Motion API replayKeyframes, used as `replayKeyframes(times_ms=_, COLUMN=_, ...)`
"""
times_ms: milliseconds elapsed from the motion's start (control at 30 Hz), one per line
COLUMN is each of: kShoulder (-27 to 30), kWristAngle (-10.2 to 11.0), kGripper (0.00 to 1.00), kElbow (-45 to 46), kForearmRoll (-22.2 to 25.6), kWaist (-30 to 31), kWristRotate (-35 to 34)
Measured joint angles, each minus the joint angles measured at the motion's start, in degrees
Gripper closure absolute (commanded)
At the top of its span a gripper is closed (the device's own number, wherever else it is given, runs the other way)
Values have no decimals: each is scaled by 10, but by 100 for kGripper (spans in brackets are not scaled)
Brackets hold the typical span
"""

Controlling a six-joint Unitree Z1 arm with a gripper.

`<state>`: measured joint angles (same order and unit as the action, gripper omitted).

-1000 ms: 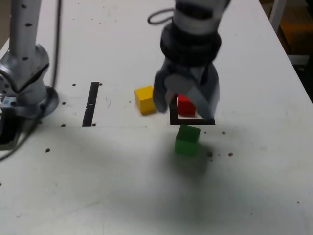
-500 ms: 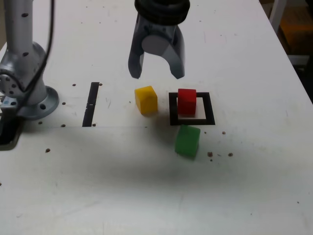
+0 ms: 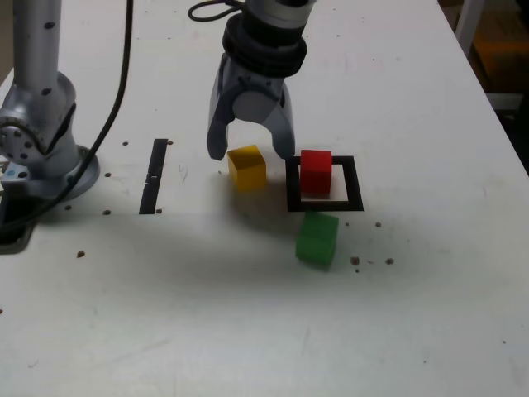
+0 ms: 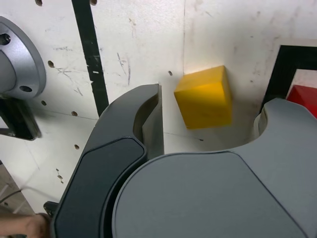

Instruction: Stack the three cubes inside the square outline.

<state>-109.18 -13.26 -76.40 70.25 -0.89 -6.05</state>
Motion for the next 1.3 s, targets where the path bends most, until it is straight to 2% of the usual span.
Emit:
replayKeyframes(times_ms=833, kShoulder=-21, kWristAngle=-19, kGripper=30, kElbow=57, kForearmRoll=-76, kWaist=-44, kWristRotate=43)
replayKeyframes(times_ms=900, kShoulder=-21, kWristAngle=-19, kGripper=35, kElbow=61, kForearmRoll=-79, kWaist=-48, kWristRotate=48)
replayKeyframes(times_ms=1133, kShoulder=-21, kWristAngle=-16, kGripper=68, kElbow=78, kForearmRoll=-105, kWaist=-56, kWristRotate=53)
replayKeyframes(times_ms=1233, kShoulder=-21, kWristAngle=-10, kGripper=78, kElbow=78, kForearmRoll=-112, kWaist=-56, kWristRotate=54)
replayKeyframes(times_ms=1300, kShoulder=-21, kWristAngle=-7, kGripper=80, kElbow=77, kForearmRoll=-113, kWaist=-56, kWristRotate=55)
